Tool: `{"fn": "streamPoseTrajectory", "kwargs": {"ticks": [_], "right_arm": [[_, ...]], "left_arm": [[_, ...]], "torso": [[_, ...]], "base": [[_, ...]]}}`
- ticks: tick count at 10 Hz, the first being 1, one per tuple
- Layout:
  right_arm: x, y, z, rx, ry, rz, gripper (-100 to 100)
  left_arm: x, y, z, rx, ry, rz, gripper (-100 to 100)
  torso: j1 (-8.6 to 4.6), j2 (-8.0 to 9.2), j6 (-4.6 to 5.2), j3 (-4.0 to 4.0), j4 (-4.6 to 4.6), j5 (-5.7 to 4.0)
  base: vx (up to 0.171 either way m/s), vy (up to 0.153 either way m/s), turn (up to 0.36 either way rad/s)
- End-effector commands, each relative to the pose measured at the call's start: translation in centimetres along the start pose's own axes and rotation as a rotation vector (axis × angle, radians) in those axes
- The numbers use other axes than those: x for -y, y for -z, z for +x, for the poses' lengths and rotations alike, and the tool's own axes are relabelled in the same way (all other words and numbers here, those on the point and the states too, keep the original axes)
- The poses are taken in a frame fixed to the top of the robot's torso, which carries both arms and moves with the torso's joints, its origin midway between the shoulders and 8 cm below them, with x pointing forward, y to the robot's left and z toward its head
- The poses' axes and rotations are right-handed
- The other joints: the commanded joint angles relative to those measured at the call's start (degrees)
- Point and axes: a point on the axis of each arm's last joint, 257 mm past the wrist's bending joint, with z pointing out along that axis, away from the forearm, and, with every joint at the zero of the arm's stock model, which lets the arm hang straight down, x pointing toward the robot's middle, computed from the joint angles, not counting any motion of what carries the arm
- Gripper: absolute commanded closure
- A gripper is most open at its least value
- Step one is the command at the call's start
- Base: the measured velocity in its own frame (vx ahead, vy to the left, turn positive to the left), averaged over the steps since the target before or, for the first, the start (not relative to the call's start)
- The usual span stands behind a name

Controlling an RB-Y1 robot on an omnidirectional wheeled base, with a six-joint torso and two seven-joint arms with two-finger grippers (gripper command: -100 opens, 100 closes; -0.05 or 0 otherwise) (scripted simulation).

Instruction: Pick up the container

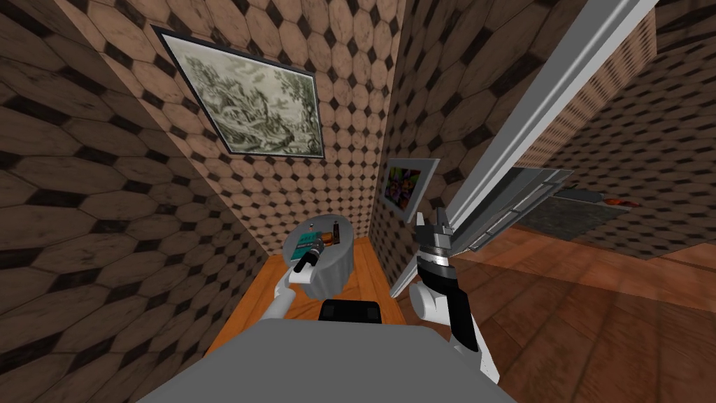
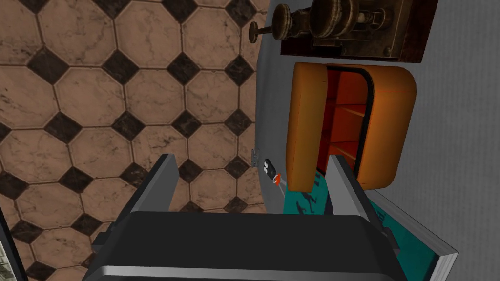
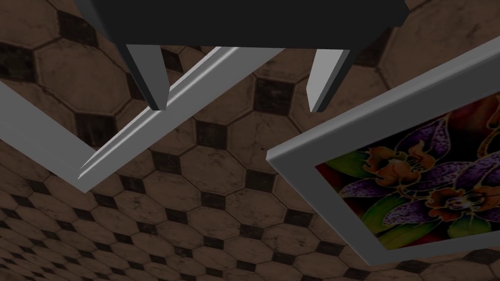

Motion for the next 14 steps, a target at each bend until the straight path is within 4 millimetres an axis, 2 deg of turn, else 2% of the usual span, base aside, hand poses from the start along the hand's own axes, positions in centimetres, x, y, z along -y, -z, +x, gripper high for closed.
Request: {"fn": "streamPoseTrajectory", "kwargs": {"ticks": [1,4,5,6,7,12,13,14], "right_arm": [[0.0,0.0,0.0,0.0,0.0,0.0,0],[0.0,0.0,0.0,0.0,0.0,0.0,0],[0.0,0.0,0.0,0.0,0.0,0.0,0],[0.0,0.0,0.0,0.0,0.0,0.0,0],[0.0,0.0,0.0,0.0,0.0,0.0,0],[0.0,0.0,0.0,0.0,0.0,0.0,0],[0.0,0.0,0.0,0.0,0.0,0.0,0],[0.0,0.0,0.0,0.0,0.0,0.0,0]], "left_arm": [[-1.3,-0.4,0.7,-0.008,-0.007,-0.044,-100],[-3.4,-1.0,1.4,-0.018,-0.025,-0.113,-100],[-2.9,-0.9,1.3,-0.016,-0.02,-0.095,-100],[-3.1,-1.0,1.4,-0.016,-0.021,-0.099,0],[-3.1,-1.4,1.0,-0.011,-0.02,-0.097,-100],[-3.0,-2.1,0.4,-0.002,-0.017,-0.095,-100],[-3.0,-2.1,0.3,-0.002,-0.017,-0.095,100],[-3.1,-2.1,0.3,-0.002,-0.017,-0.096,100]], "torso": [[0.0,0.0,0.0,0.0,0.0,0.0],[-0.03,0.05,0.0,0.03,0.01,-0.01],[-0.04,0.05,0.0,0.03,0.01,-0.01],[-0.12,0.1,0.0,0.06,0.02,-0.02],[-0.19,0.14,0.0,0.08,0.03,-0.04],[-0.24,0.08,0.01,0.05,0.02,-0.05],[-0.23,0.12,0.0,0.07,0.02,-0.05],[-0.23,0.15,-0.01,0.1,0.06,-0.06]], "base": [[0.031,0.054,0.008],[0.025,0.05,0.002],[0.011,0.021,-0.004],[0.0,0.0,0.0],[0.012,-0.001,-0.038],[0.018,-0.005,-0.03],[0.0,0.0,0.0],[0.0,0.0,0.0]]}}
